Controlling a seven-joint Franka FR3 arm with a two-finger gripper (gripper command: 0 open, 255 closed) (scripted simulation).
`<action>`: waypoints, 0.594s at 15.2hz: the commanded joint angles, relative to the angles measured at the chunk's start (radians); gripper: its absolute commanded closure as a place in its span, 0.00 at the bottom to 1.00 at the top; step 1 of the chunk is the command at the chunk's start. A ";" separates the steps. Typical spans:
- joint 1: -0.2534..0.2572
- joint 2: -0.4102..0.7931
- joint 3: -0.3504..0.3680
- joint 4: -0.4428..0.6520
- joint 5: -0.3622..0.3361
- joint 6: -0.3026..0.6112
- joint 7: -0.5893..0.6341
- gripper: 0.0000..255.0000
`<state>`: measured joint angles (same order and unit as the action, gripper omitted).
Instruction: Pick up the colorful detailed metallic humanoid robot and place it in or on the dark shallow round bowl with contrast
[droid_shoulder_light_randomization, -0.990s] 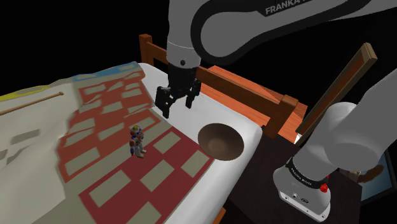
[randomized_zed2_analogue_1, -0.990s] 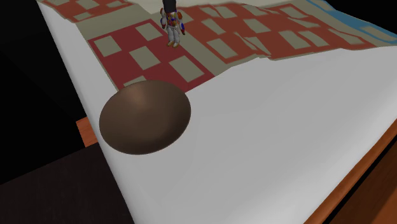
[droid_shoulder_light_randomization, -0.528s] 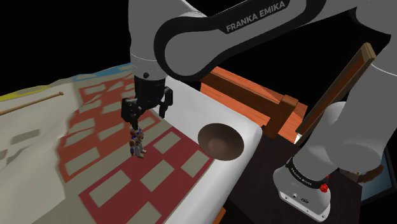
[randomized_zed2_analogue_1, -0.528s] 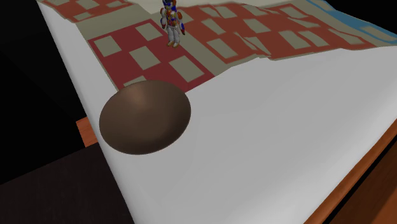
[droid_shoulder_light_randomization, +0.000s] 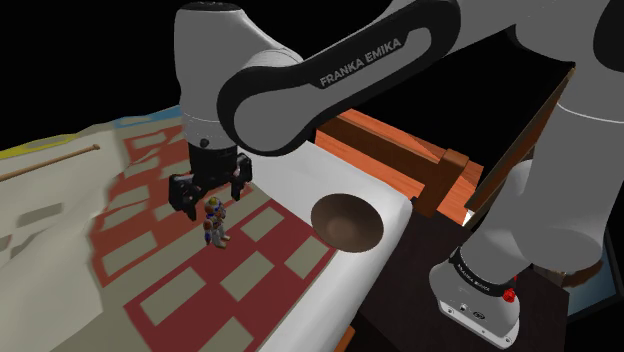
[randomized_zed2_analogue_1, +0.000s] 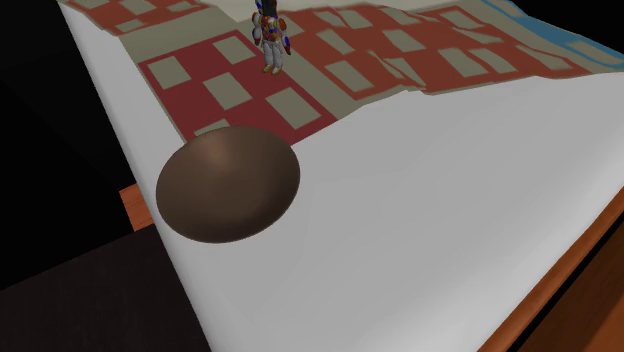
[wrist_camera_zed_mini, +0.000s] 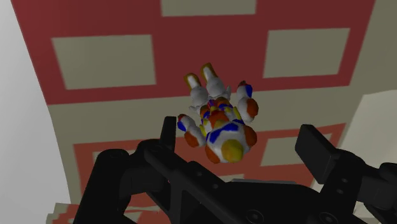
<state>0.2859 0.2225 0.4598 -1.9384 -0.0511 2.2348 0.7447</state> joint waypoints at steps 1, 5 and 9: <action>0.002 0.012 -0.002 -0.012 -0.007 0.023 0.004 0.00; 0.003 0.017 -0.003 -0.014 -0.010 0.029 0.006 0.00; 0.003 0.017 -0.003 -0.014 -0.010 0.029 0.006 0.00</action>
<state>0.2890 0.2391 0.4571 -1.9520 -0.0609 2.2639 0.7503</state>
